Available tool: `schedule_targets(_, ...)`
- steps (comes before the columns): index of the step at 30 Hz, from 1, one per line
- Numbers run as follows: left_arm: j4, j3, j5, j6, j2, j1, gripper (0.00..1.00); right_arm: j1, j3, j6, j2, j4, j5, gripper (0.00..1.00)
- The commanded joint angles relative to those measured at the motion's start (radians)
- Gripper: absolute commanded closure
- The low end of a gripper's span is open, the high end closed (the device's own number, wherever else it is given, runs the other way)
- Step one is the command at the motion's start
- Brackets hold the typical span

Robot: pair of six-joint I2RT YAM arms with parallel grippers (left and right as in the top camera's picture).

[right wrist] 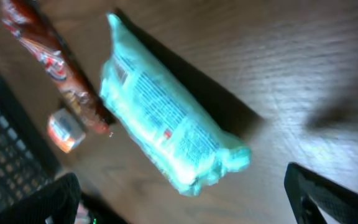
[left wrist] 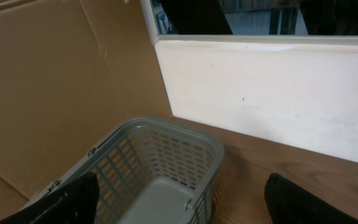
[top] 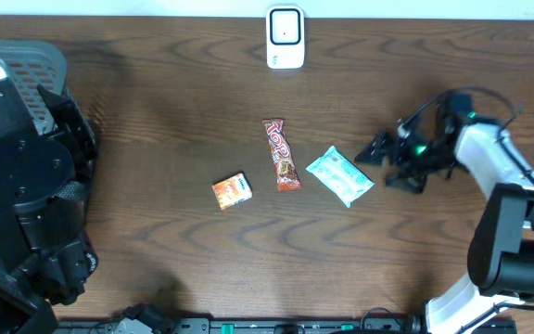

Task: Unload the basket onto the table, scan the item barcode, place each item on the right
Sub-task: 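Reach the open right gripper toward the mint-green tissue pack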

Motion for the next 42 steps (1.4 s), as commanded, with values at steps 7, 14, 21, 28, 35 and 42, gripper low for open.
schedule_targets(7,0.000,0.000,-0.006,-0.005,-0.003,0.004,0.15,0.042,-0.335,0.320,0.000,0.399,0.032,0.01)
schedule_targets(14,0.000,0.000,-0.006,-0.005,-0.003,0.004,0.15,0.042,-0.551,0.441,0.000,0.687,0.109,0.01)
schedule_targets(21,0.000,0.000,-0.006,-0.005,-0.003,0.004,0.14,0.042,-0.643,0.449,0.000,0.746,0.218,0.01)
schedule_targets(28,0.000,0.000,-0.006,-0.005,-0.003,0.004,0.15,0.053,-0.671,0.428,0.000,0.823,0.239,0.16)
schedule_targets(35,0.000,0.000,-0.006,-0.005,-0.003,0.004,0.14,0.144,-0.676,0.429,0.002,0.900,0.325,0.17)
schedule_targets(42,0.000,0.000,-0.006,-0.005,-0.003,0.004,0.14,0.219,-0.676,0.473,0.043,0.943,0.383,0.27)
